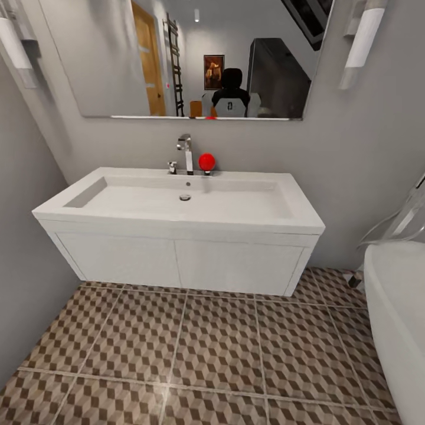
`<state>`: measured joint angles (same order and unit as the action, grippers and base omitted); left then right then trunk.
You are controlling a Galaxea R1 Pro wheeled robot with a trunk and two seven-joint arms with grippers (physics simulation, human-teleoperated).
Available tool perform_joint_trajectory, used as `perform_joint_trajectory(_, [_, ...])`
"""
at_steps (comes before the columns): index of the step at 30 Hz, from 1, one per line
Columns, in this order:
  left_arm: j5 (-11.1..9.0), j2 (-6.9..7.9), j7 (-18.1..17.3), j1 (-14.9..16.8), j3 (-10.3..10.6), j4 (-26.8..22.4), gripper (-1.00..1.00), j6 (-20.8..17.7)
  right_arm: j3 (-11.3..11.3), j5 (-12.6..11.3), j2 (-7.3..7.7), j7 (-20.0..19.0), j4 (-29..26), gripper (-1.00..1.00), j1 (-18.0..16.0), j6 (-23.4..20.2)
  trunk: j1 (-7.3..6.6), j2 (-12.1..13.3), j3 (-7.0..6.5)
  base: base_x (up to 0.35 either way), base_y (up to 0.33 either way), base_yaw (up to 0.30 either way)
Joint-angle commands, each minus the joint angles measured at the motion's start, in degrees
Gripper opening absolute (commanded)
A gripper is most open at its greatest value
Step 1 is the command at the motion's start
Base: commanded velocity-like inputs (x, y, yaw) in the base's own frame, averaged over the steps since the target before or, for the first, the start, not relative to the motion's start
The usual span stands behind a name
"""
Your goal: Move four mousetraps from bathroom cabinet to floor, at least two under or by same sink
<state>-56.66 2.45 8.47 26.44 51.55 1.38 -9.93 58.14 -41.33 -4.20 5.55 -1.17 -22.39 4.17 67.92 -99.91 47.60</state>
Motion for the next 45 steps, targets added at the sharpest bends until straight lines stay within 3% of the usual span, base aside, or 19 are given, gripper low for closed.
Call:
perform_joint_trajectory(1, [-0.29,0.01,0.41,0.02,0.48,-0.06,-1.0,-0.27,0.48,-0.6,-0.02,0.07,0.02,-1.0,-0.02,0.14,0.03,-0.01,0.04,0.337,0.0,0.0])
perform_joint_trajectory(11, [-0.29,0.01,0.41,0.02,0.48,-0.06,-1.0,-0.22,0.56,-0.46,0.16,-0.09,0.23,-1.0,-0.02,0.04,0.03,-0.01,0.04,0.315,0.0,0.0])
perform_joint_trajectory(29, [-0.33,-0.26,0.21,0.03,0.36,-0.33,-1.0,-0.3,0.07,-0.86,-0.33,0.02,-0.36,-1.0,-0.02,0.36,0.03,-0.01,0.04,0.019,0.0,0.0])
perform_joint_trajectory(30, [-0.95,-1.47,0.16,0.03,0.11,-0.52,-1.0,-0.37,-5.97,-1.02,-0.32,0.08,-0.41,-1.0,-0.02,0.11,0.03,-0.01,0.04,0.0,0.0,0.0])
perform_joint_trajectory(32, [-1.03,-1.58,0.22,0.03,-0.15,-0.76,-1.0,-0.5,-8.43,-0.67,-0.36,-0.08,-0.41,-1.0,-0.06,0.01,0.03,-0.01,0.04,0.0,0.0,0.0])
perform_joint_trajectory(40, [-0.66,-2.85,0.11,0.15,-0.06,-2.33,-1.0,-0.42,-10.08,-0.11,-0.36,-0.33,-1.36,-1.0,-1.08,-0.56,0.03,-0.01,0.04,0.0,0.0,0.0])
perform_joint_trajectory(43, [-0.57,-3.23,0.33,0.78,-0.05,-4.78,-1.0,-0.95,-10.13,-0.28,-0.64,0.88,-3.84,-1.0,-3.26,-0.73,0.03,-0.01,0.04,0.0,0.0,0.0])
perform_joint_trajectory(45, [-0.68,-3.04,0.7,3.39,-0.18,-7.7,-1.0,-2.49,-10.22,-0.6,-1.5,5.27,-6.36,-1.0,-7.33,-3.69,0.03,-0.01,0.04,0.0,0.0,0.0])
